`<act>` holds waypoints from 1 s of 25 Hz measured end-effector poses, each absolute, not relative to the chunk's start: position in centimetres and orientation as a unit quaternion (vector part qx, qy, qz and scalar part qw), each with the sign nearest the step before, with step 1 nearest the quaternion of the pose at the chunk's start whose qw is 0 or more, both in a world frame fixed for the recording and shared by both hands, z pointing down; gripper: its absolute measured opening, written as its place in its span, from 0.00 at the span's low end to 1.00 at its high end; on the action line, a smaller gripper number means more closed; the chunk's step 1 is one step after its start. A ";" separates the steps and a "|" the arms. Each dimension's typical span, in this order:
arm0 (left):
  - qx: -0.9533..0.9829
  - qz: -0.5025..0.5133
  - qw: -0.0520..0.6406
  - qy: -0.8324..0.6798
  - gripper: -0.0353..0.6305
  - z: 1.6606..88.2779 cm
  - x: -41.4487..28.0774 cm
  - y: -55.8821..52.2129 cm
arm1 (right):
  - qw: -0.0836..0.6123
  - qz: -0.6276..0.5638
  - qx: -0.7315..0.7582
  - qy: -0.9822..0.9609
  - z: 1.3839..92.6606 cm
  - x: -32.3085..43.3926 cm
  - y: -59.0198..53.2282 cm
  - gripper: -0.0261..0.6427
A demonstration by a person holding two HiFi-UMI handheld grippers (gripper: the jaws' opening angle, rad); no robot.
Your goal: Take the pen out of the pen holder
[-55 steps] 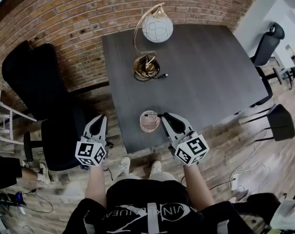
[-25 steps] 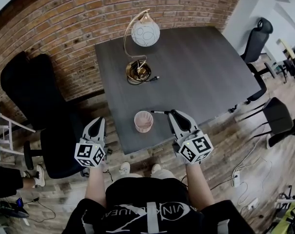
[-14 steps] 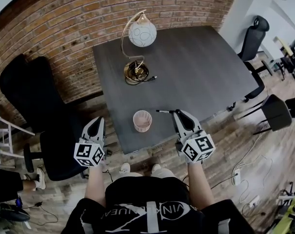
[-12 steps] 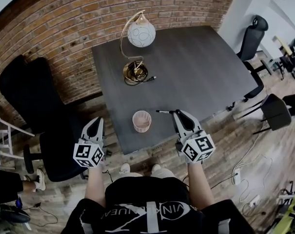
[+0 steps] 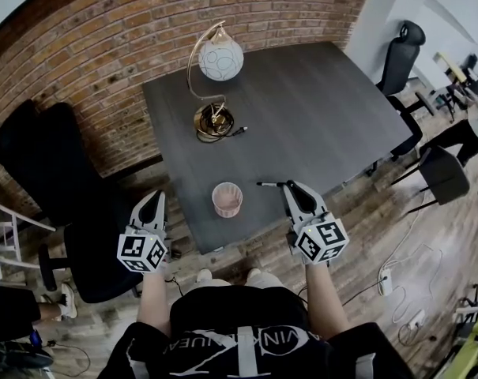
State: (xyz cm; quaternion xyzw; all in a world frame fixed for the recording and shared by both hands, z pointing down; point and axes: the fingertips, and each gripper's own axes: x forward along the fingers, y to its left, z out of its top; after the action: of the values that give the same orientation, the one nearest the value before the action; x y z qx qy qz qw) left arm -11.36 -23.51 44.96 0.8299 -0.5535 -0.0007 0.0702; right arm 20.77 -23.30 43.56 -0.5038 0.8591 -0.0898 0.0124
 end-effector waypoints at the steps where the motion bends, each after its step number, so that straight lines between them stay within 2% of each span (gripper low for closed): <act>1: 0.831 0.000 0.070 -0.552 0.07 45.0 -11.3 -23.6 | 0.012 -0.091 -0.505 0.858 43.6 20.9 -23.3 0.12; 25: 0.842 0.000 0.064 -0.536 0.07 44.6 -11.3 -25.9 | 0.006 -0.092 -0.531 0.843 44.4 21.5 -24.1 0.12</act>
State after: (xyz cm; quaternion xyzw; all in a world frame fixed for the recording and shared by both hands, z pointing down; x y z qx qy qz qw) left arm -11.29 -25.91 44.60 0.8417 -0.5362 -0.0003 0.0636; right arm 21.50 -24.12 44.44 -0.5308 0.8425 -0.0916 0.0058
